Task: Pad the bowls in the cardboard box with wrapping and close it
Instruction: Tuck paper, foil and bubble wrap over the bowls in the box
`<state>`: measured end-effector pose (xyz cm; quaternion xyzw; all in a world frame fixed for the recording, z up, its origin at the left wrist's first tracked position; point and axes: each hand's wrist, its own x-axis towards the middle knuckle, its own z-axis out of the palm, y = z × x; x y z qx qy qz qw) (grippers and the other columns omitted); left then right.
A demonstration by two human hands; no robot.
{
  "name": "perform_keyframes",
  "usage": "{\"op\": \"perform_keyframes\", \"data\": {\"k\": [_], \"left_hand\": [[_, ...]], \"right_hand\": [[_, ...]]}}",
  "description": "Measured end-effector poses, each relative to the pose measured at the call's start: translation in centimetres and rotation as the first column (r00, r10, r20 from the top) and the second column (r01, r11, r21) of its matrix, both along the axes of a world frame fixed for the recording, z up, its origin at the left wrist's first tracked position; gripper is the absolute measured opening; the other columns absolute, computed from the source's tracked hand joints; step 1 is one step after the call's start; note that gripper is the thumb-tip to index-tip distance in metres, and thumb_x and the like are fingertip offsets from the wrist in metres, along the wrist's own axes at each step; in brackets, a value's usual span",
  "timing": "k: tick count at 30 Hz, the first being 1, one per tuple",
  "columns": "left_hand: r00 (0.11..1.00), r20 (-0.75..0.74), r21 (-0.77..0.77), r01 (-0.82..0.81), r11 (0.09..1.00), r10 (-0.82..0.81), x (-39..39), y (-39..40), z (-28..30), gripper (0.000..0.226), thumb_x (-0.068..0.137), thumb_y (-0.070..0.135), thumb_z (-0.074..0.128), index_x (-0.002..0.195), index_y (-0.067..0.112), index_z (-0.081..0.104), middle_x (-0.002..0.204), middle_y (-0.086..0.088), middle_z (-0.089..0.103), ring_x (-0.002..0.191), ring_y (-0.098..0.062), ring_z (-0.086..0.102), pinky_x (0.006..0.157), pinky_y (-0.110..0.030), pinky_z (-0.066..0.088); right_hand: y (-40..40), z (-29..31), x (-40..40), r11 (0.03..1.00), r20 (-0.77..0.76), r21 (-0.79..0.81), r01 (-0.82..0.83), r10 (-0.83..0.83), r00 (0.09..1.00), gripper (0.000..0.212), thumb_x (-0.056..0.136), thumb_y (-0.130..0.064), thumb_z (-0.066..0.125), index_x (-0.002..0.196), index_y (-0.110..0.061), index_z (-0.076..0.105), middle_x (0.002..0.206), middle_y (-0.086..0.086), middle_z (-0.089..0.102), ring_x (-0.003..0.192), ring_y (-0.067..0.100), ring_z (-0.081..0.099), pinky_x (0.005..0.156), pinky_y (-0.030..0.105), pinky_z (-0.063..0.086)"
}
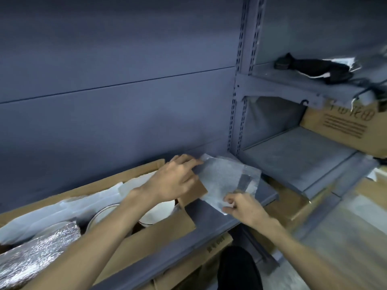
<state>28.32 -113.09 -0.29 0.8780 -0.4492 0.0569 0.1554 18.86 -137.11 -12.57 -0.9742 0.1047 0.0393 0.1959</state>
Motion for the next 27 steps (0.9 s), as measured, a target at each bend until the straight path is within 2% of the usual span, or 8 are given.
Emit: {"op": "perform_keyframes", "data": {"k": [3, 9, 11, 13, 16, 20, 24, 27], "left_hand": [[1.0, -0.014, 0.003, -0.002, 1.0, 0.002, 0.1, -0.6, -0.2, 0.047, 0.1, 0.031, 0.054, 0.147, 0.028, 0.048, 0.144, 0.001, 0.051, 0.131, -0.022, 0.047, 0.108, -0.035, 0.04], [0.999, -0.041, -0.019, -0.014, 1.0, 0.013, 0.4, -0.2, -0.4, 0.045, 0.101, 0.033, 0.055, 0.145, 0.03, 0.05, 0.14, 0.005, 0.053, 0.127, -0.019, 0.049, 0.105, -0.033, 0.042], [0.999, -0.041, -0.026, -0.02, 0.999, 0.019, 0.6, -0.1, -0.7, 0.044, 0.101, 0.033, 0.055, 0.145, 0.03, 0.05, 0.139, 0.006, 0.054, 0.126, -0.018, 0.05, 0.104, -0.031, 0.04], [0.999, -0.044, -0.03, -0.029, 0.999, 0.027, 0.7, -0.3, -1.1, 0.045, 0.1, 0.032, 0.056, 0.145, 0.029, 0.05, 0.14, 0.006, 0.054, 0.127, -0.017, 0.049, 0.103, -0.027, 0.037], [0.998, -0.063, -0.044, -0.035, 0.998, 0.032, 1.1, -0.9, -1.3, 0.048, 0.098, 0.029, 0.06, 0.145, 0.025, 0.05, 0.141, 0.004, 0.054, 0.129, -0.019, 0.049, 0.103, -0.025, 0.035], [0.997, -0.078, -0.077, -0.01, 0.997, 0.004, 1.3, -2.5, -1.1, 0.057, 0.093, 0.026, 0.066, 0.147, 0.026, 0.048, 0.143, 0.004, 0.053, 0.133, -0.02, 0.043, 0.11, -0.035, 0.038], [0.998, 0.039, -0.085, 0.059, 0.995, -0.056, 1.1, -3.8, -0.3, 0.063, 0.089, 0.039, 0.071, 0.146, 0.033, 0.046, 0.148, 0.015, 0.045, 0.14, -0.009, 0.03, 0.104, -0.037, 0.036], [0.992, 0.04, -0.141, 0.127, 0.982, -0.122, 0.8, -4.6, 1.1, 0.04, 0.087, 0.042, 0.073, 0.123, 0.029, 0.061, 0.134, 0.014, 0.057, 0.134, -0.008, 0.04, 0.098, -0.037, 0.036]], "right_hand": [[1.4, -1.2, 1.0, 0.982, -0.069, -0.167, -0.093, 0.082, 0.994, 0.057, 0.092, -0.054, 0.066, 0.14, -0.026, 0.057, 0.138, 0.0, 0.052, 0.121, 0.032, 0.06, 0.091, 0.043, 0.05], [2.2, -2.2, 1.5, 0.892, 0.008, -0.417, -0.173, 0.194, 0.981, 0.03, 0.098, -0.019, 0.056, 0.127, -0.016, 0.064, 0.124, 0.007, 0.063, 0.108, 0.033, 0.068, 0.085, 0.04, 0.055], [2.0, -2.1, 1.3, 0.937, 0.122, -0.331, -0.108, 0.156, 0.98, 0.025, 0.097, -0.019, 0.054, 0.119, -0.019, 0.068, 0.115, 0.002, 0.066, 0.103, 0.03, 0.069, 0.081, 0.038, 0.054], [1.6, -1.4, 1.1, 0.992, 0.316, -0.123, 0.007, 0.033, 0.948, 0.017, 0.095, -0.02, 0.056, 0.105, -0.021, 0.07, 0.101, -0.005, 0.064, 0.096, 0.024, 0.067, 0.073, 0.035, 0.05], [1.1, 0.8, 0.9, 0.981, 0.501, 0.185, 0.058, -0.145, 0.853, 0.006, 0.093, -0.017, 0.062, 0.092, -0.02, 0.067, 0.094, -0.006, 0.062, 0.089, 0.017, 0.061, 0.071, 0.036, 0.049], [0.8, 4.5, 0.4, 0.92, 0.62, 0.392, -0.015, -0.253, 0.743, 0.016, 0.092, -0.007, 0.06, 0.084, -0.02, 0.062, 0.088, -0.01, 0.061, 0.086, 0.01, 0.055, 0.074, 0.026, 0.043], [0.5, 8.6, -0.4, 0.836, 0.627, 0.519, -0.179, -0.231, 0.744, 0.022, 0.092, -0.003, 0.057, 0.083, -0.022, 0.061, 0.082, -0.01, 0.062, 0.077, 0.006, 0.056, 0.069, 0.017, 0.04], [0.2, 11.1, -0.8, 0.771, 0.667, 0.553, -0.315, -0.183, 0.722, 0.017, 0.091, -0.008, 0.055, 0.085, -0.02, 0.065, 0.086, -0.005, 0.067, 0.083, 0.012, 0.061, 0.075, 0.023, 0.046]]}}
